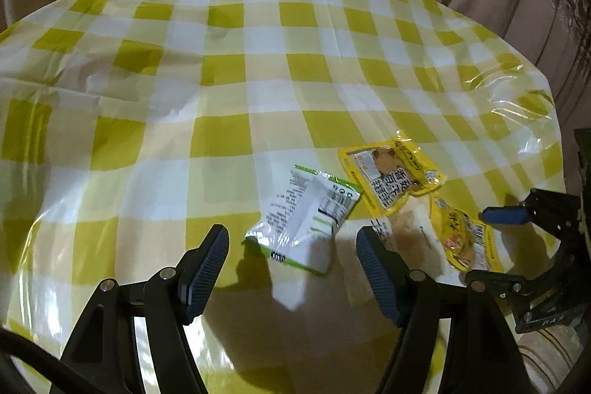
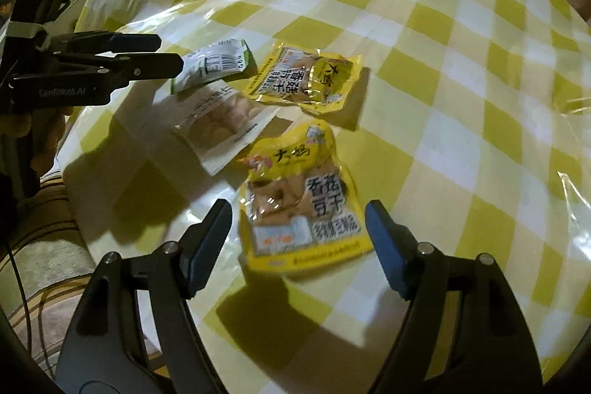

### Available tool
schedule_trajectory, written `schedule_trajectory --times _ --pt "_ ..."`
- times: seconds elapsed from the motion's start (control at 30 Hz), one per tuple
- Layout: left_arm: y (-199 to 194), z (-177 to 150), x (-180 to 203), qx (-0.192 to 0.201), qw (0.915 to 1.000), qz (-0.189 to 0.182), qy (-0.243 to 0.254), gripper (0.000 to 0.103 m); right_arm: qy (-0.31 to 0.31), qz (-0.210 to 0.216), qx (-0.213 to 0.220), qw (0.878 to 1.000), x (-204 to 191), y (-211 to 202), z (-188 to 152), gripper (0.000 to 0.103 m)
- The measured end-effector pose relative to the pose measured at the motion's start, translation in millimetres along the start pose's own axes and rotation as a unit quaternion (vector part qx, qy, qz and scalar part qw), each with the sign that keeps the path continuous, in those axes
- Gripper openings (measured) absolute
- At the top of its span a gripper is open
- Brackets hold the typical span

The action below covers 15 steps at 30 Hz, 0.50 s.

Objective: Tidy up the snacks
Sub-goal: 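Grasp the green-edged white bag with the left tool while the right tool grasps a yellow tofu packet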

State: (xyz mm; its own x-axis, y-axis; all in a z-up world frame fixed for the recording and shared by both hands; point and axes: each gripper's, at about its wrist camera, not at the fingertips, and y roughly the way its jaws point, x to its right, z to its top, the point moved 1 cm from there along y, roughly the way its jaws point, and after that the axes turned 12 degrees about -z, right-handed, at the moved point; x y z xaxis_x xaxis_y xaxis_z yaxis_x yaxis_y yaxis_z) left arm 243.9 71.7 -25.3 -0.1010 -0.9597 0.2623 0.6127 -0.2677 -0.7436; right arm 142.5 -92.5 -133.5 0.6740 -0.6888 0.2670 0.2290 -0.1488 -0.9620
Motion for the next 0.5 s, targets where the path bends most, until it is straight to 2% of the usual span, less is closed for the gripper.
schedule_trajectory --times 0.2,0.33,0.5 --pt "16.6 10.3 -10.0 -0.016 0.9998 -0.009 0.007 0.072 -0.023 0.015 -0.004 1.000 2.6 12.7 8.7 0.083" --pt "26.1 14.0 -16.0 -0.026 0.9996 -0.013 0.007 0.072 -0.038 0.021 0.000 0.999 1.3 19.2 15.5 0.092" --pt "33.7 16.2 -19.0 -0.037 0.9990 -0.021 0.011 0.072 -0.051 0.006 0.007 0.999 -1.0 25.3 18.3 0.096"
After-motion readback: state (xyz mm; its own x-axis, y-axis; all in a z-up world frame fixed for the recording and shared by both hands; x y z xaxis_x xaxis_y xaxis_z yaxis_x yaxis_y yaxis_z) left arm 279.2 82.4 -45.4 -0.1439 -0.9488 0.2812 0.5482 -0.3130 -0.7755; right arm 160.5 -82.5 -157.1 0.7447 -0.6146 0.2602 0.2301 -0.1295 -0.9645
